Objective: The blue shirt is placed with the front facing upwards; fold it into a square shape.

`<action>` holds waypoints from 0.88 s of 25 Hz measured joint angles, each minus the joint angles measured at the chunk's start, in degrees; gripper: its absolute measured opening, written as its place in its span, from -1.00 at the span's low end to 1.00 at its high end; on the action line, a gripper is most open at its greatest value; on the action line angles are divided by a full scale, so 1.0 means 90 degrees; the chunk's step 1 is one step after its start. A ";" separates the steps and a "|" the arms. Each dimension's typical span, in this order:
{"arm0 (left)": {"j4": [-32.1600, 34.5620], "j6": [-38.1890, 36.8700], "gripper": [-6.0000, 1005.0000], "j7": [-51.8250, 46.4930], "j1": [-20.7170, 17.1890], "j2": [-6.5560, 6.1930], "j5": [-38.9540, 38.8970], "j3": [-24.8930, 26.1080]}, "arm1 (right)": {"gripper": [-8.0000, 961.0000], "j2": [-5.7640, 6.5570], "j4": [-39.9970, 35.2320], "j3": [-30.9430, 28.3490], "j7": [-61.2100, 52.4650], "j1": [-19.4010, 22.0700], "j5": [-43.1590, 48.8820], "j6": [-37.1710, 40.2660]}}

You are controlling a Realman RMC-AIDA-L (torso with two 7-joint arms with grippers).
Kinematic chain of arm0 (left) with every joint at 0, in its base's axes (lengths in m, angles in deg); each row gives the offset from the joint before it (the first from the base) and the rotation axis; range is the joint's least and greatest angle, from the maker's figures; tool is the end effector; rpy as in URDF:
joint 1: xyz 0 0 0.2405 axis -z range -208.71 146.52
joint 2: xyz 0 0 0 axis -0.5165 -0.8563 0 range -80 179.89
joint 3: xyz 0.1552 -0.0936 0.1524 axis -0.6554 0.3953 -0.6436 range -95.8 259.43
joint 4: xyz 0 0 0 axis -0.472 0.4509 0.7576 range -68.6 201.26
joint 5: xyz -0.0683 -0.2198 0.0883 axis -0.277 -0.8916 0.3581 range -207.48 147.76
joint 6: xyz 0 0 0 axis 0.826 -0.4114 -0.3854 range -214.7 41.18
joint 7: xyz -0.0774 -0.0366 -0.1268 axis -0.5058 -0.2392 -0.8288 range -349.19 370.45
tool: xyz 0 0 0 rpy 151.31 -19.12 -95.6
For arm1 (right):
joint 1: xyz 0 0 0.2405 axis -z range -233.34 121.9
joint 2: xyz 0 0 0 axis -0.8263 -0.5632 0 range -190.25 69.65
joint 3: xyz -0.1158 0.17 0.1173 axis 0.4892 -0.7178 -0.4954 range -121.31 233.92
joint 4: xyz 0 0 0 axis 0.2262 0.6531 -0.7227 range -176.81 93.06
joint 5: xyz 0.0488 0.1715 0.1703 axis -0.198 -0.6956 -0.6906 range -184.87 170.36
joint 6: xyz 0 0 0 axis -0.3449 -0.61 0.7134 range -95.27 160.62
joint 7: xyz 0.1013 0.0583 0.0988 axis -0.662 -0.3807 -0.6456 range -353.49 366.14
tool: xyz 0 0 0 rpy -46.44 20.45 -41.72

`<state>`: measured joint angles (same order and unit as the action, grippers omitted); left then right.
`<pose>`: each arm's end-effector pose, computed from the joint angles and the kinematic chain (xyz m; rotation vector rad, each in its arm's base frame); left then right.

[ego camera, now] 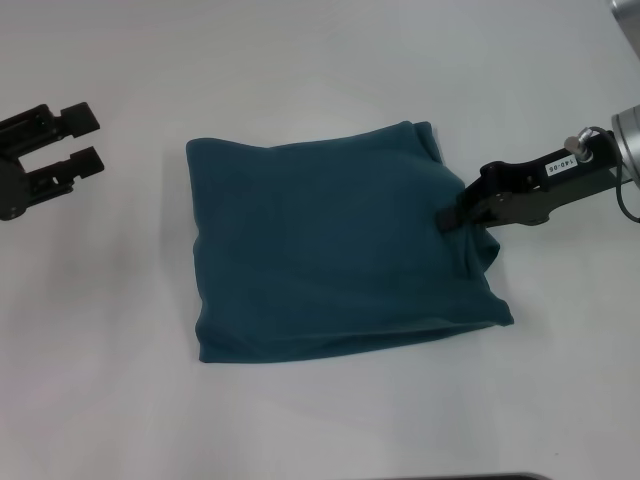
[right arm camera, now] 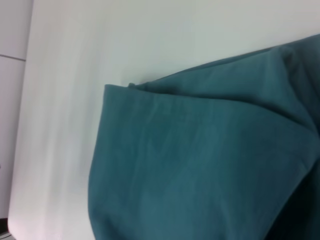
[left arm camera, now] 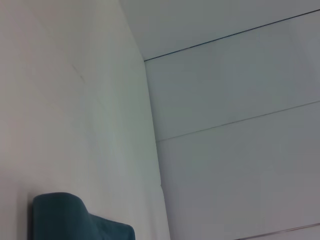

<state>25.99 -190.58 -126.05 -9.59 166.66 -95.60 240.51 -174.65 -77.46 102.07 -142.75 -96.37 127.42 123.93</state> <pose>-0.3187 0.2961 0.0748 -2.0305 -2.0529 -1.2049 0.2564 0.3712 -0.0011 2.3310 -2.0858 -0.1242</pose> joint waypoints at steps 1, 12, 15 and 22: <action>0.0000 -0.0002 0.46 0.0000 -0.0008 0.0000 0.0000 0.0000 | -0.90 -0.0001 0.0007 0.0023 -0.0013 0.0000 0.0000 -0.0046; 0.0000 -0.0036 0.46 0.0001 -0.0026 0.0009 0.0000 0.0004 | -0.89 0.0039 -0.0001 0.0123 -0.0208 -0.0083 0.0311 -0.0413; 0.0000 -0.0038 0.47 0.0001 -0.0027 0.0010 0.0000 0.0004 | -0.89 0.0051 0.0011 0.0144 -0.0209 -0.0119 0.0331 -0.0425; 0.0000 -0.0031 0.46 0.0002 -0.0027 0.0010 0.0000 -0.0003 | -0.45 0.0097 -0.0298 0.0105 -0.0149 -0.0106 0.0220 -0.0309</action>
<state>25.99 -190.86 -126.04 -9.83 166.75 -95.60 240.48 -173.77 -80.14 103.02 -144.09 -97.32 129.40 121.15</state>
